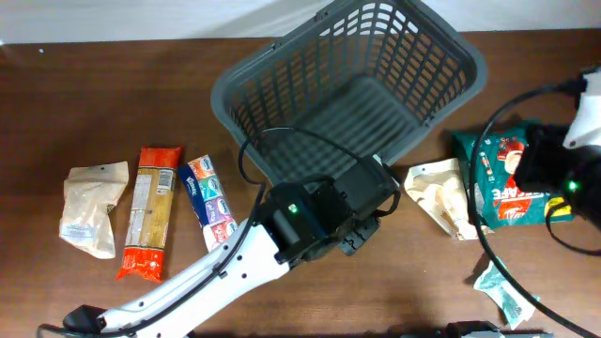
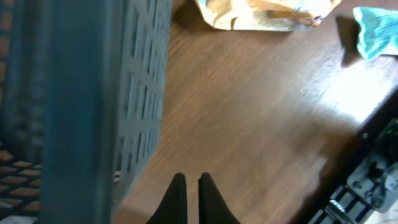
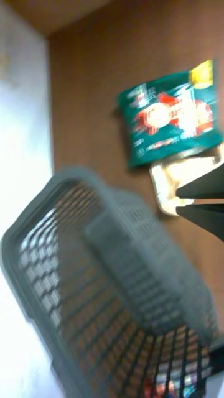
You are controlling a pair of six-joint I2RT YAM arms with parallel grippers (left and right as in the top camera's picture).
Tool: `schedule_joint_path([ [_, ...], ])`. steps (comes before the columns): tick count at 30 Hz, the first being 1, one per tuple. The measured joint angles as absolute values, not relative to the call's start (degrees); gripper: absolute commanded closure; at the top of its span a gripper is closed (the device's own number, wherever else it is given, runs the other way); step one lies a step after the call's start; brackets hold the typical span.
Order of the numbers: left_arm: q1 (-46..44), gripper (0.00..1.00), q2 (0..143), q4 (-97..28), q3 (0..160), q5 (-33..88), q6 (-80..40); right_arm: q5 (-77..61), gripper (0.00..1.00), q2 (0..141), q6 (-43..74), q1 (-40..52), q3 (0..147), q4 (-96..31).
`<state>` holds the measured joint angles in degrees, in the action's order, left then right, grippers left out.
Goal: Pack container
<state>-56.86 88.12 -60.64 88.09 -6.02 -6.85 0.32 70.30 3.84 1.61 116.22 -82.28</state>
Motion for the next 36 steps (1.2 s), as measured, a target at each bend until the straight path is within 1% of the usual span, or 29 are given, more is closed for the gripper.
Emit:
schedule_joint_path([
  [4, -58.6, 0.98, 88.4, -61.0, 88.1, -7.7, -6.9, -4.7, 0.96, 72.1, 0.2, 1.6, 116.5, -74.6],
  [6, -60.1, 0.98, 88.6, -61.0, 88.1, -8.0, -6.9, -6.2, 0.97, 74.3, -0.5, 1.6, 116.9, -72.6],
  [10, -62.4, 0.98, 88.6, -61.4, 88.1, -8.3, -8.1, -8.8, 0.96, 81.4, -1.5, 1.6, 117.1, -72.2],
  [14, -64.4, 0.98, 88.6, -63.9, 88.1, -8.5, -11.8, -10.8, 0.96, 91.5, -2.8, 1.6, 116.8, -72.6],
  [18, -65.4, 0.98, 88.6, -64.9, 88.1, -8.6, -14.1, -11.8, 0.96, 95.5, -3.4, 1.6, 116.8, -73.1],
  [26, -65.8, 0.98, 89.1, -65.2, 88.1, -10.8, -18.3, -12.6, 0.96, 97.4, -5.4, 1.6, 116.8, -75.3],
  [36, -65.8, 0.98, 96.0, -65.3, 88.1, -12.4, -19.3, -12.6, 0.96, 97.5, -6.6, 1.6, 116.8, -74.8],
])
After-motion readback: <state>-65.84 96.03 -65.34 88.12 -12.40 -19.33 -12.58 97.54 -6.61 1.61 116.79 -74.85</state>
